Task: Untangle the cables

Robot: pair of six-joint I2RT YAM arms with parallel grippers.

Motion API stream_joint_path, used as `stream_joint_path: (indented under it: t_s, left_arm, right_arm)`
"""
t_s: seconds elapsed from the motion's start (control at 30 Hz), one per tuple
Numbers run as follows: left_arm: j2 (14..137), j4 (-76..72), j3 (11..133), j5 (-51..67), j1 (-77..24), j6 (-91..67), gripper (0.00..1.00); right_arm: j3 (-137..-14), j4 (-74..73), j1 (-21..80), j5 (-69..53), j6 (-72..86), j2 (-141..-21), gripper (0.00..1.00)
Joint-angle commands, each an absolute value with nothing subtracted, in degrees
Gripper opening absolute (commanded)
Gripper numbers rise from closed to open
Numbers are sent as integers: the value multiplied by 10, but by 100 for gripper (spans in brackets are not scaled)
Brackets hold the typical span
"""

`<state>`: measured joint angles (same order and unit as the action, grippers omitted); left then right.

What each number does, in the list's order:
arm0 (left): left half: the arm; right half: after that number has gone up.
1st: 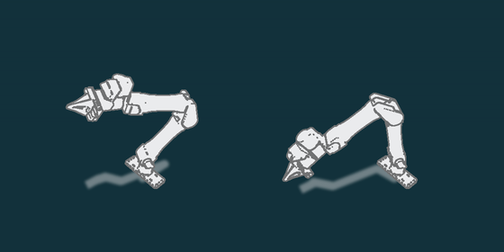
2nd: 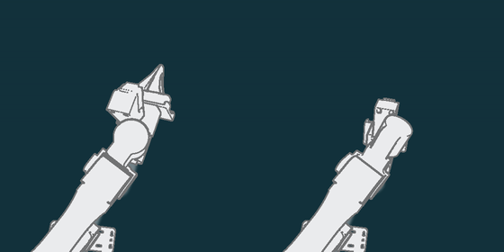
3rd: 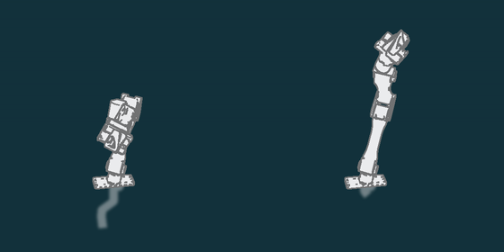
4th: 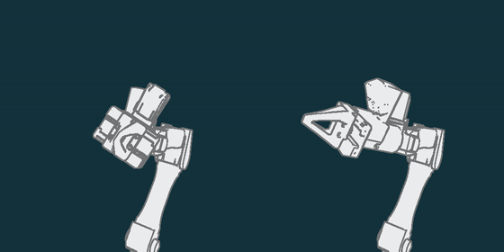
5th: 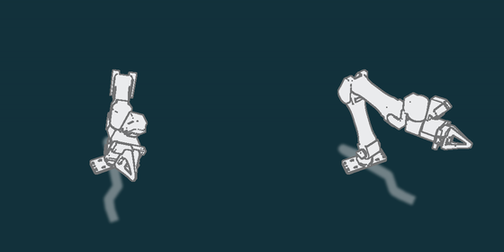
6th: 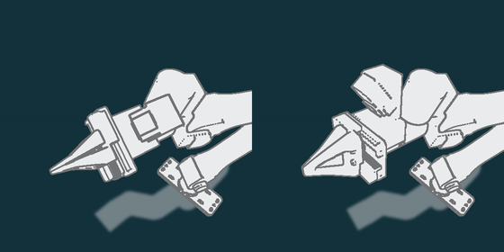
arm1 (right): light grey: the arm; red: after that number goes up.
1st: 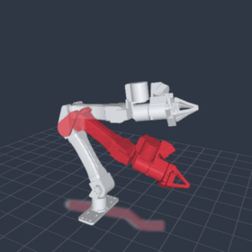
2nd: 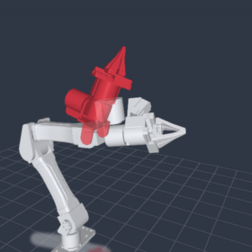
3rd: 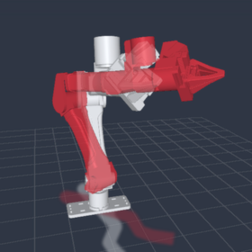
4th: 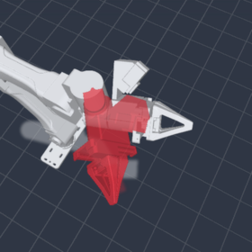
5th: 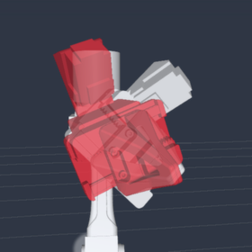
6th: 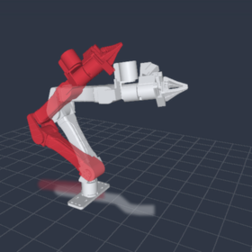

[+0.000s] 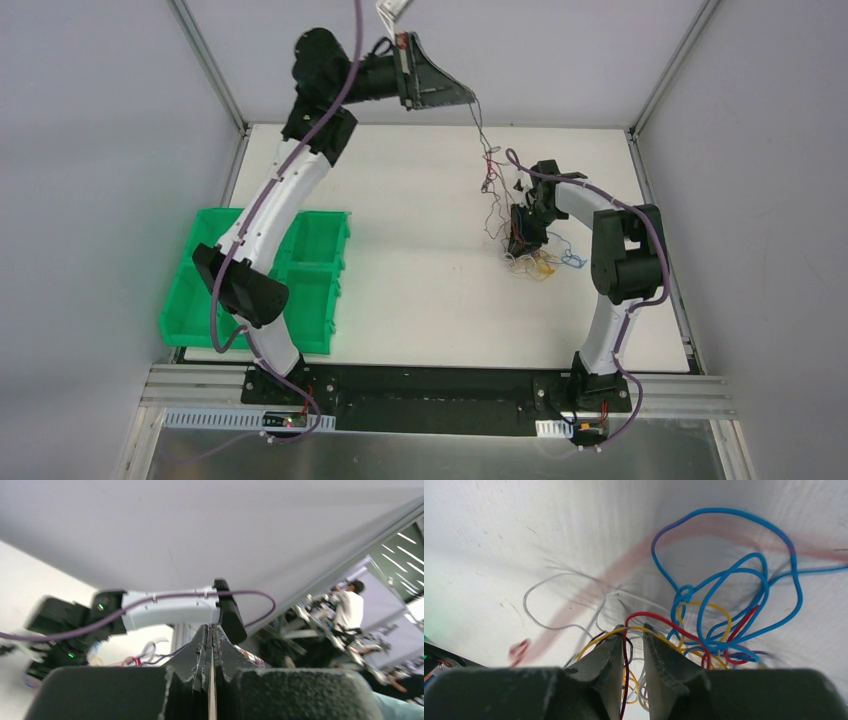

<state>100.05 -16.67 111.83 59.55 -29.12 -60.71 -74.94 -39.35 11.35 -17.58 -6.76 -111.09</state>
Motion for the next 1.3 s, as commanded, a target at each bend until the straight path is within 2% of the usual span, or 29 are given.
stream_joint_path:
  t_s: [0.0,0.17,0.4,0.87,1.03,1.27]
  left_arm:
    - [985,-147,1250,600,-241,-617,0]
    - [996,-127,1349,570,-192,-596,0]
    - [988,-141,1400,532,-122,-596,0]
    - [970,-173,1412,500,-4,-633,0]
    - [956,-166,1362,515,22,-627,0]
    - [971,-129,1387,511,60,-599,0]
  right_arm:
    - [-741,-382,95,-65,-110,-1143,23]
    - [-738,-381,93,-45,-125,-1141,22]
    - [-746,-382,65,25,-171,-1152,20]
    - [-771,-375,3,89,-249,-1179,18]
    - [-771,-378,-15,91,-267,-1176,18]
    - [-773,-393,-25,66,-270,-1173,18]
